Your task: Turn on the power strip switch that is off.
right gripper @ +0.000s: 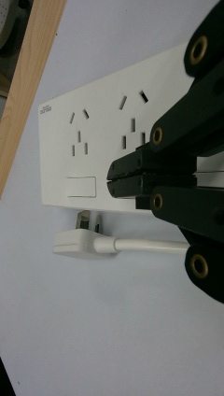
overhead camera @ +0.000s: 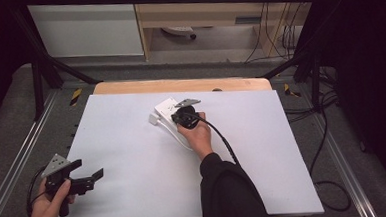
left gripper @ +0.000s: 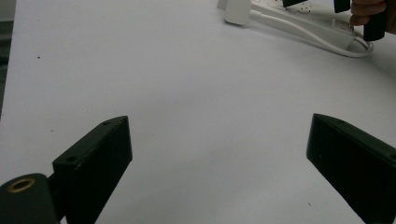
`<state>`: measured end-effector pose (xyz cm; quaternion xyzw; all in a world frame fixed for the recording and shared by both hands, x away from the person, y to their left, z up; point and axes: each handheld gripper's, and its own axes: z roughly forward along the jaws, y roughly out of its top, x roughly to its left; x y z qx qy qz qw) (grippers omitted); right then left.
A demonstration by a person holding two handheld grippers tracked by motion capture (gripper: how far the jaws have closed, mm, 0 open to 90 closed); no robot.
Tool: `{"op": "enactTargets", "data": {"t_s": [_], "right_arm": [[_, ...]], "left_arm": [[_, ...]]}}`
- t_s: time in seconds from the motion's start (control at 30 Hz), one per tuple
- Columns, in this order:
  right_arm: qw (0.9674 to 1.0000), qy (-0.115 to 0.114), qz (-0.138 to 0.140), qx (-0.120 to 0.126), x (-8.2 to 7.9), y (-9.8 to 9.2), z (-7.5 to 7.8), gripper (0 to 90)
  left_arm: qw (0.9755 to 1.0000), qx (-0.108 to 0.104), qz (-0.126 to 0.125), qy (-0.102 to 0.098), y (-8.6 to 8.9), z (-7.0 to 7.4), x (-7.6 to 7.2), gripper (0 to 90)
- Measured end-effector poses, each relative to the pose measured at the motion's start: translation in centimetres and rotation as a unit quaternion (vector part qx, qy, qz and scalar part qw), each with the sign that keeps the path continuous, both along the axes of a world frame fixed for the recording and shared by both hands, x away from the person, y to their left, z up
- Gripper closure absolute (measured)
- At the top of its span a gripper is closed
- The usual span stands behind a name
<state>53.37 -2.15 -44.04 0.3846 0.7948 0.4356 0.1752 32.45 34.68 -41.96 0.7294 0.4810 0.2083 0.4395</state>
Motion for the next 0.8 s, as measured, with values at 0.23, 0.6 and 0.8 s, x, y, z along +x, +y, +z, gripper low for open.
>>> {"op": "enactTargets", "data": {"t_s": [0.23, 0.6, 0.8], "right_arm": [[1.0, -0.001, -0.002, 0.003, -0.01, 0.02, -0.05, 90.0], [1.0, -0.002, 0.0, 0.005, 0.01, -0.09, -0.13, 90.0], [1.0, -0.005, -0.001, 0.002, 0.0, -0.04, -0.13, 90.0]], "left_arm": [[1.0, 0.001, 0.001, 0.0, -0.03, -0.02, 0.01, 6.9], [1.0, 0.001, 0.0, 0.002, -0.02, -0.05, 0.02, 6.9], [1.0, 0.002, 0.0, 0.003, -0.03, -0.07, 0.02, 6.9]]}}
